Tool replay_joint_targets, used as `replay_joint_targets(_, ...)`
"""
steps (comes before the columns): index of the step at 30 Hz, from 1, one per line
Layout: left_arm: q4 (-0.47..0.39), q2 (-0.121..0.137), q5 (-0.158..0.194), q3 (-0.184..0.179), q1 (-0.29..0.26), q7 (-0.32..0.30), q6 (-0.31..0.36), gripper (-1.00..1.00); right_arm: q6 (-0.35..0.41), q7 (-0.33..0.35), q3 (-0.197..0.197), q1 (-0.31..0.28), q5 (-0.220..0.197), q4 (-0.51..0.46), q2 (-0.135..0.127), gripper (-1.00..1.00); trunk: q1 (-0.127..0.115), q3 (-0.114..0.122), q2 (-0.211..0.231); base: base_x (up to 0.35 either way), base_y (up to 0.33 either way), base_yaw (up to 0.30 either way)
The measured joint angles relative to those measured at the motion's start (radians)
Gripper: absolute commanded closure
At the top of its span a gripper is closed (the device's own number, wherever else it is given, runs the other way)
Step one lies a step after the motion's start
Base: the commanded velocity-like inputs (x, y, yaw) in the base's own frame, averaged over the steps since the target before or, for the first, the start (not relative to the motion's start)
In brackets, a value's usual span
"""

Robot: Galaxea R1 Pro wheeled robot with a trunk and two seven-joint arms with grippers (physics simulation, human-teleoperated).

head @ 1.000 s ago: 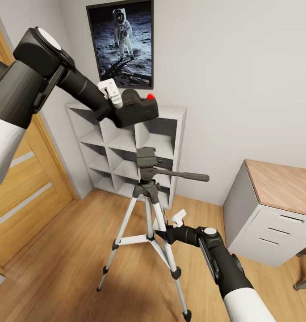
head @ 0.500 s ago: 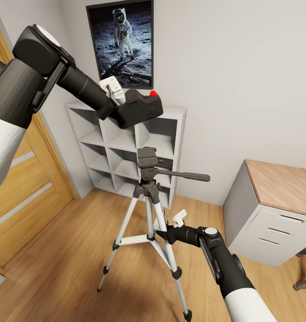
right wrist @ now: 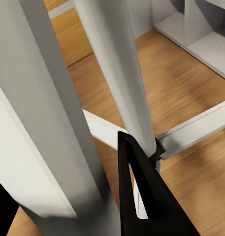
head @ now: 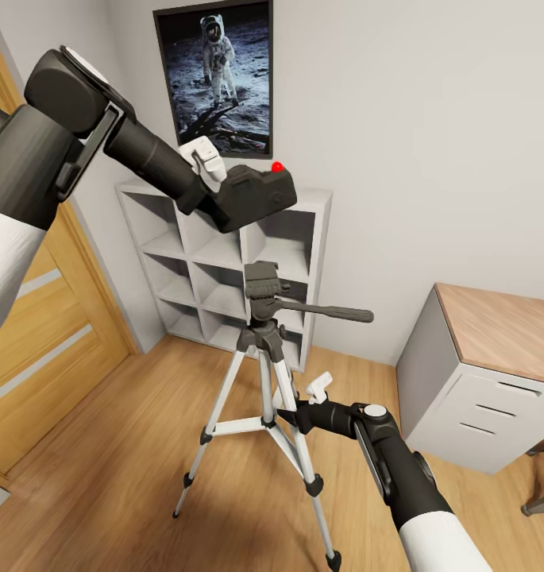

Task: Attach the digital camera to the camera tripod in the bedroom.

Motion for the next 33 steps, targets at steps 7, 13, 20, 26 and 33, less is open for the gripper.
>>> replay_joint_targets(7,-0.001,-0.001,0.073,-0.048,0.0,0.001,0.002,1.0,0.0,0.0,0.0,0.0,0.0,-0.001,0.0,1.0,0.0,0.0,0.0,0.0,0.0,0.0)
replay_joint_targets(13,-0.04,-0.002,0.077,-0.082,0.0,0.001,0.002,1.0,0.0,0.0,0.0,0.0,0.0,0.0,0.0,1.0,0.0,0.0,0.0,0.0,0.0,0.0)
replay_joint_targets(20,-0.151,0.04,0.081,-0.095,0.0,0.001,0.001,1.0,0.0,0.001,0.0,0.0,-0.001,0.0,-0.001,1.0,0.0,0.0,0.0,0.0,0.0,0.0)
replay_joint_targets(26,-0.208,0.111,0.137,-0.099,0.001,0.0,0.001,1.0,0.0,0.0,0.0,0.0,-0.001,0.0,-0.001,1.0,0.0,0.0,0.0,0.0,0.0,0.0)
replay_joint_targets(33,-0.214,0.118,0.154,-0.107,0.002,0.001,0.001,1.0,-0.001,0.0,-0.001,0.001,-0.001,0.0,-0.001,1.0,0.0,0.0,0.0,0.0,0.0,0.0)
